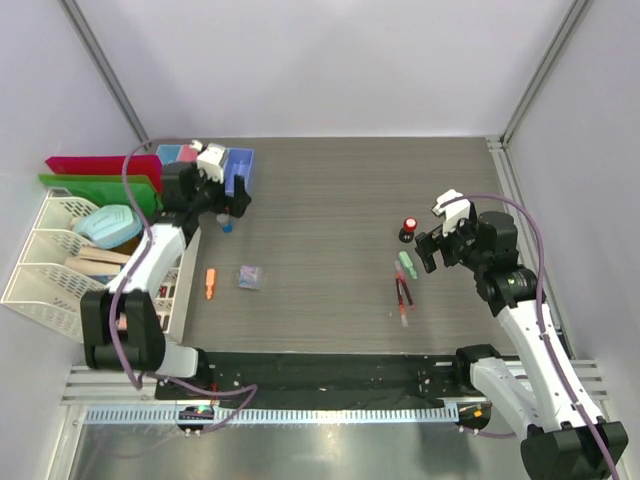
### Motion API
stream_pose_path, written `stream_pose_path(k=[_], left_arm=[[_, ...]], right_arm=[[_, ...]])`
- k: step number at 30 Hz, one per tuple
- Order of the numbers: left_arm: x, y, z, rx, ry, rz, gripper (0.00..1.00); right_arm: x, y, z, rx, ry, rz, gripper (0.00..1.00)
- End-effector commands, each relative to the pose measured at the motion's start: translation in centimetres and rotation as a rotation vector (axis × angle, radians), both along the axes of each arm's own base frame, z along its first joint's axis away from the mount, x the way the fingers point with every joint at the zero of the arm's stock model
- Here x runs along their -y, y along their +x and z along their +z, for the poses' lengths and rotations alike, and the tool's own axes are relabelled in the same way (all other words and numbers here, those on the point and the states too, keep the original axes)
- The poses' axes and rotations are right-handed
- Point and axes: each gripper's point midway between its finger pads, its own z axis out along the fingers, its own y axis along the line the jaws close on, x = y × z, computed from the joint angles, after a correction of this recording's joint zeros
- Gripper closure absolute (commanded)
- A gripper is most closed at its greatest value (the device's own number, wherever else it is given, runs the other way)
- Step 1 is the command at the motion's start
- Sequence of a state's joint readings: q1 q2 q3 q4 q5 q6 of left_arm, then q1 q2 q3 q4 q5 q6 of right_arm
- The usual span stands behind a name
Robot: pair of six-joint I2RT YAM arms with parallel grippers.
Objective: Sort the stationery into containers
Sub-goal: Move the storage box to the center of the board.
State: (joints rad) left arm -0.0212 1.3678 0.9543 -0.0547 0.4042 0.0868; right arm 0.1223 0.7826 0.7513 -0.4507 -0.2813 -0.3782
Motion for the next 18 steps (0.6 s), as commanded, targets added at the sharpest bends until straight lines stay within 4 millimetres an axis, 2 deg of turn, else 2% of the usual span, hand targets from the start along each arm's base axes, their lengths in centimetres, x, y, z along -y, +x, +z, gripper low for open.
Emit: stream_pose_path(k=[1,3,5,6,7,8,9,10,12,13,16,17,18], left_arm=[[0.7,6.1,3.1,0.107,-0.002,0.053,0.0],[0.5,8.9,2.3,0.097,0.011,0.087,0.0],[0.7,10.6,1.6,0.089,0.017,0.091,0.0],[0.3,12.1,2.6,0.116,0.029,0.122,0.0],[0.1,13.2,0.7,0.086,0.044,0.134,0.0],[-0.2,14.0,0.6,0.098,0.065,0.146,0.0],[-0.9,15.3,1.8,0.132,0.086,0.184,0.0],[-1.3,16.2,0.3,0.112,0.11,0.199,0.0],[-2.0,17.7,1.1,0.138,0.133,0.238,0.0],[-2.6,18.3,0.2,0.124,0.154,0.26,0.0],[-3.3,19.5,0.2,0.126,0.185,0.295,0.0],[-3.5,19.7,-1.1,0.096,0.193,0.297,0.0],[-3.4,20.1,-1.0,0.098,0.192,0.296,0.0]], right_arm=[[0.4,1.0,0.8,0.039,0.003,-0.031,0.0],[0.4,1.0,0.7,0.037,0.003,-0.035,0.0],[0.5,1.0,0.8,0.041,0.003,-0.038,0.0],[0.5,0.9,1.0,0.05,0.004,-0.042,0.0],[0.6,0.9,1.0,0.051,0.004,-0.043,0.0],[0.6,0.8,1.0,0.053,0.003,-0.044,0.01],[0.6,0.8,1.1,0.057,0.003,-0.046,0.0],[0.7,0.8,1.1,0.062,0.003,-0.047,0.0],[0.7,0.7,1.2,0.068,0.006,-0.048,0.0],[0.6,0.7,1.3,0.07,0.007,-0.049,0.0],[0.6,0.8,1.4,0.071,0.012,-0.053,0.0],[0.7,0.8,1.5,0.071,0.014,-0.059,0.0],[0.8,0.9,1.6,0.076,0.013,-0.064,0.0]])
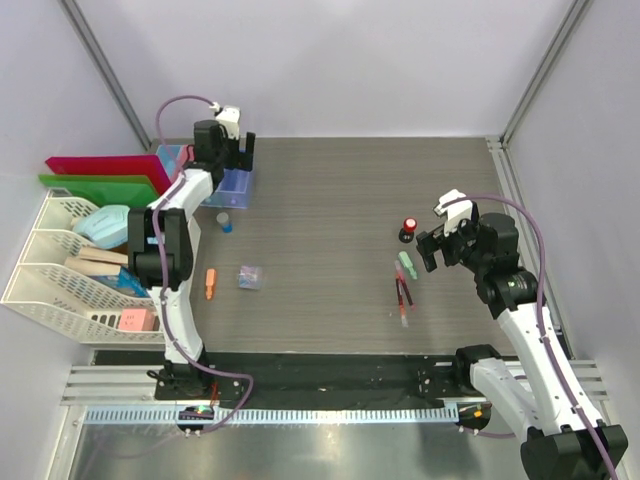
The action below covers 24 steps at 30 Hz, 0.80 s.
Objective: Sort the stationery into containers
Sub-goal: Move the storage box to the center of the board.
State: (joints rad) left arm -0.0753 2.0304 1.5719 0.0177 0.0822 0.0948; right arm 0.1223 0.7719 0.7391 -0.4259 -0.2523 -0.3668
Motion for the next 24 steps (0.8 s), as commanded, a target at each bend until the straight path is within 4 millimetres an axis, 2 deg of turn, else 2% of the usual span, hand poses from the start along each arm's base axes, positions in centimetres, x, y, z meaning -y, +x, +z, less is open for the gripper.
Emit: stream_pose_path(k=[1,6,13,15,16,18,19,24], left_arm=[[-2.0,2.0,2.0,0.057,0.064,0.089,0.0],[-2.6,2.3,-1.2,0.007,0.083,0.124,0.02],[-2.9,2.0,-4.4,-0.058,0.081,0.141,0.14],[-2.7,2.1,-4.6,-0.062,0.07,0.134,0.23],[-2.6,1.8,-5.4,-0.092,0.071,0.131,0.3],[-2.4,1.8,-5.4,-0.096,0.062,0.127,0.36],[-2.2,1.8,-5.7,-0.105,0.055,0.122,0.43],[-1.4,1.8,-6.1,-0.134,0.012,0.105,0.61]], right_arm=[[0.4,0.6,1.4,0.055,0.013,-0.035,0.0],[0.5,0.7,1.3,0.063,0.013,-0.045,0.0],[0.6,0.7,1.3,0.062,0.013,-0.05,0.0],[0.6,0.7,1.4,0.065,0.014,-0.052,0.0],[0.7,0.8,1.4,0.063,0.014,-0.055,0.0],[0.6,0.8,1.3,0.061,0.015,-0.054,0.0],[0.8,0.8,1.4,0.064,0.014,-0.06,0.0],[0.7,0.9,1.4,0.064,0.019,-0.064,0.0]])
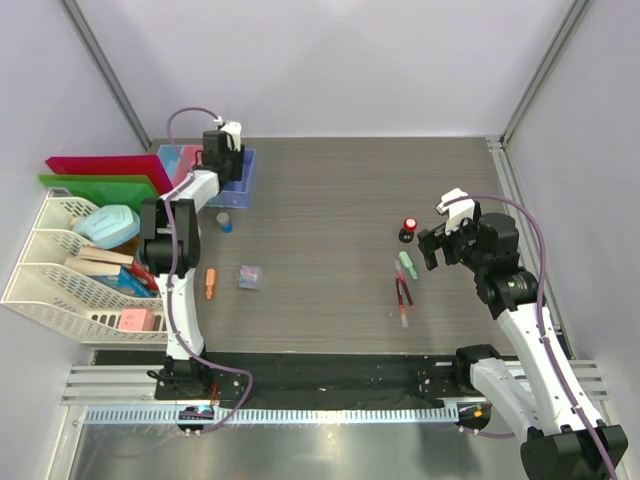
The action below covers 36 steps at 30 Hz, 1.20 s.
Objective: Sort the stationery into containers
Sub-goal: Move the storage box to the center of the board.
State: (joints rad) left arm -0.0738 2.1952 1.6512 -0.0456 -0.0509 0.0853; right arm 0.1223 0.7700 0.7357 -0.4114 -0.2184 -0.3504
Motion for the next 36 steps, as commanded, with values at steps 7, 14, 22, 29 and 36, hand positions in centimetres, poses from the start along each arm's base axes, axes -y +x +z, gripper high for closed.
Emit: stream_pose_path(k=[7,14,22,29,36], left_arm=[[3.9,0.3,0.8,-0.061,-0.208,-0.049,0.84],[8.5,-0.7,1.1,-0.117,-0.282,-0.152,0.9],[16.0,-3.1,1.7,-0.199,-0.341,-0.288,0.89],[22.7,-5.6,2.0,-0.27,-0.421,-0.385,0.89],[27.6,-7.8,3.7,-0.273,-0.455,-0.486,0.73]], right_arm=[[0.3,0.6,1.6,0.065,0.02,-0.032,0.0],[0.3,0.6,1.6,0.066,0.017,-0.03,0.0],[0.3,0.8,1.4,0.059,0.014,-0.026,0.0],[0.3,0.8,1.5,0.062,0.016,-0.028,0.0],[0.0,0.9,1.4,0.051,0.023,-0.016,0.0]])
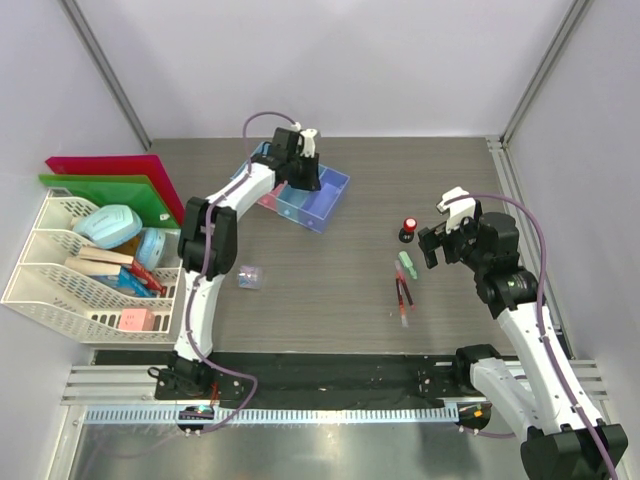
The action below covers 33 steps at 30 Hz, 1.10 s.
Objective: Sort the stationery into containers
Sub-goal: Move the storage box to the center of the board.
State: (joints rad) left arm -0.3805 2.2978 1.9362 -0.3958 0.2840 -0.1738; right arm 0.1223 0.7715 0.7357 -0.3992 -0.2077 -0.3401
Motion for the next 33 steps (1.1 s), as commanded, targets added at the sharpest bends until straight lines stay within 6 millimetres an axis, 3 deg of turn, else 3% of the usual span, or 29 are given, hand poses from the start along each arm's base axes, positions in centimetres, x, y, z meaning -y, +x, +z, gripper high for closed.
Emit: stream_pose_path(k=[1,2,3,5,6,7,8,9,10,12,13,14,16,17,18,19,20,21,23,24,25,26,27,29,31,33], left_arm=[[3.9,-1.1,3.9,0.011,-0.124,-0.075,0.69],[4.1,-1.0,4.6,0.026,-0.138,-0.08,0.64],[4.2,-0.9,6.1,0.053,-0.15,-0.085,0.44],[4.1,-0.8,8.2,0.093,-0.153,-0.09,0.26],[4.0,-0.5,9.7,0.129,-0.156,-0.091,0.11],[3.7,-0.5,11.8,0.171,-0.158,-0.089,0.05],[3.4,-0.5,13.0,0.207,-0.147,-0.094,0.02],[3.1,-0.5,13.9,0.233,-0.138,-0.092,0.0],[2.3,-0.7,16.0,0.279,-0.126,-0.075,0.0],[0.8,-0.8,17.0,0.32,-0.077,-0.069,0.0],[-0.9,-0.9,18.9,0.363,-0.053,-0.029,0.0],[-2.0,-1.0,19.5,0.384,-0.034,-0.013,0.0],[-5.3,-1.2,18.5,0.384,0.031,0.04,0.0],[-6.7,-1.8,20.9,0.443,0.023,0.067,0.0],[-7.9,-2.5,18.6,0.408,0.056,0.074,0.0],[-9.7,-2.6,18.4,0.409,0.074,0.106,0.0],[-11.0,-3.2,19.6,0.439,0.077,0.134,0.0],[-12.1,-4.0,17.4,0.399,0.108,0.145,0.0],[-14.8,-5.0,17.5,0.418,0.155,0.163,0.0],[-15.5,-6.0,15.7,0.383,0.177,0.163,0.0],[-16.7,-6.3,15.2,0.387,0.206,0.163,0.0],[-17.1,-7.1,13.7,0.361,0.229,0.153,0.0],[-17.6,-7.7,14.2,0.383,0.242,0.156,0.0],[-18.1,-8.2,13.8,0.395,0.266,0.148,0.0],[-18.3,-9.0,13.0,0.382,0.273,0.144,0.0],[-18.3,-9.6,12.2,0.364,0.273,0.136,0.0]], right_arm=[[-0.3,0.8,1.1,0.038,0.021,0.005,0.0],[-0.4,0.8,1.2,0.034,0.027,0.009,0.0],[-0.7,1.0,1.4,0.03,0.033,0.024,0.0],[-1.1,1.4,1.7,0.023,0.045,0.038,0.0],[-1.3,1.8,2.5,0.028,0.051,0.046,0.0],[-1.7,2.4,2.1,-0.005,0.065,0.051,0.01],[-1.9,3.0,2.1,-0.022,0.075,0.052,0.0],[-2.2,3.7,3.7,-0.004,0.095,0.055,0.0],[-2.9,4.6,3.0,-0.053,0.126,0.061,0.0],[-3.8,5.9,4.9,-0.041,0.175,0.073,0.01],[-4.4,7.0,4.0,-0.081,0.195,0.073,0.02],[-5.0,7.7,4.4,-0.09,0.244,0.061,0.02],[-6.3,9.2,5.3,-0.098,0.284,0.066,0.03],[-6.8,10.6,4.4,-0.142,0.312,0.049,0.03],[-7.2,11.3,3.9,-0.159,0.329,0.044,0.03],[-7.4,12.4,3.9,-0.14,0.337,0.039,0.03],[-7.8,13.6,2.2,-0.185,0.356,0.018,0.03],[-8.2,14.3,1.7,-0.203,0.375,0.004,0.04],[-9.6,16.0,1.4,-0.21,0.374,-0.023,0.05],[-10.2,16.9,-0.5,-0.254,0.371,-0.041,0.05],[-11.7,17.1,-0.9,-0.267,0.367,-0.026,0.05],[-12.4,17.9,-0.1,-0.25,0.372,-0.026,0.06],[-13.2,18.6,-1.8,-0.281,0.359,-0.038,0.06],[-15.8,19.3,-1.0,-0.266,0.348,-0.01,0.07],[-16.9,20.4,-2.9,-0.29,0.319,-0.04,0.07],[-18.8,21.3,-2.1,-0.266,0.321,-0.03,0.07]])
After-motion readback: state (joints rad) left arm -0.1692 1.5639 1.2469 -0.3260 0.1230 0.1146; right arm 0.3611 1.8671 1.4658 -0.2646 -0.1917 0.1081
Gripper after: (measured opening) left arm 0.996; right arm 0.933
